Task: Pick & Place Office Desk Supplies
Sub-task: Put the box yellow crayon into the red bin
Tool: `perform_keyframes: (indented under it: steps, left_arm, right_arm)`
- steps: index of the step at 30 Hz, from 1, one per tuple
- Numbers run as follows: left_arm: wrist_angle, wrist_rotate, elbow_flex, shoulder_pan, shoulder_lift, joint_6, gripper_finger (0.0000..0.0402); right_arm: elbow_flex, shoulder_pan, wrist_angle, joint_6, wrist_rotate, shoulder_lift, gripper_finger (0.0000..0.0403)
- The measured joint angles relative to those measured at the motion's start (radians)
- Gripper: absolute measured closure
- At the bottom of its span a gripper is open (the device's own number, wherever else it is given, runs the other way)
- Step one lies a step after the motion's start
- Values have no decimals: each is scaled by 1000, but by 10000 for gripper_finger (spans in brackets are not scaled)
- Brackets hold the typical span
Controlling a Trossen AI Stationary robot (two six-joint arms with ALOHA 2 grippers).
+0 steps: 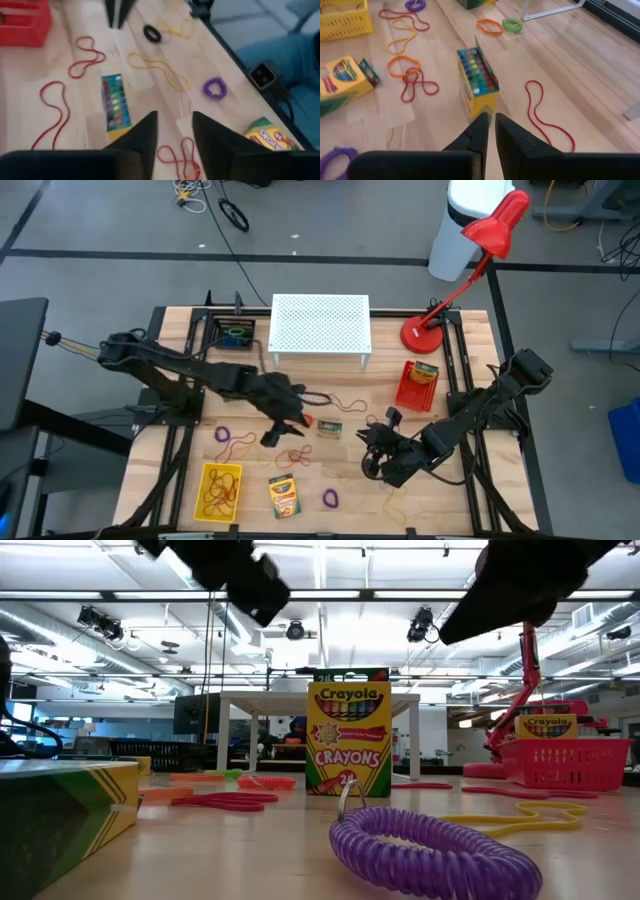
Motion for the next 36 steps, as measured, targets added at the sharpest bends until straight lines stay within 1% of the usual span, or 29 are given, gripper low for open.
perform_keyframes:
  steps: [2,5,9,10,12,14,17,20,22,24,25,27,30,33,36]
  left_arm:
    - [162,-21,-105,1,-41,-40,309]
    - [440,-49,-261,-3,-83,-91,340]
    - [828,-56,-454,-18,-97,-148,365]
    - [909,-71,-499,-22,-97,-160,370]
    - [1054,-113,-579,-23,-97,-171,378]
    - [1183,-172,-655,-25,-97,-183,385]
    - [1330,-303,-754,-25,-97,-175,390]
    - [1416,-449,-814,-25,-95,-165,391]
    - [1432,-539,-832,-25,-94,-143,390]
    - [1437,-590,-835,-24,-94,-132,389]
    - [1430,-602,-835,-23,-94,-131,389]
    - [1416,-611,-836,-23,-93,-131,389]
    - [1408,-610,-836,-23,-93,-119,388]
    - [1400,-610,-836,-23,-93,-118,388]
    - [1400,-610,-836,-23,-93,-119,388]
  right_arm:
    - [0,-15,11,2,-4,0,358]
    - [0,-48,45,3,-14,0,358]
    - [0,-99,94,2,-15,0,358]
    - [0,-111,106,-1,-17,0,358]
    - [0,-133,135,-21,-37,0,358]
    - [0,-157,163,-50,-80,0,358]
    - [0,-197,194,-79,-171,0,358]
    - [1,-252,223,-101,-250,0,358]
    - [20,-289,196,-116,-289,0,358]
    - [63,-321,143,-153,-349,0,358]
    - [90,-331,104,-175,-369,0,357]
    - [157,-336,1,-217,-378,11,350]
    - [278,-352,-165,-255,-401,49,323]
    - [377,-390,-285,-254,-498,120,278]
    - [454,-415,-348,-287,-621,206,222]
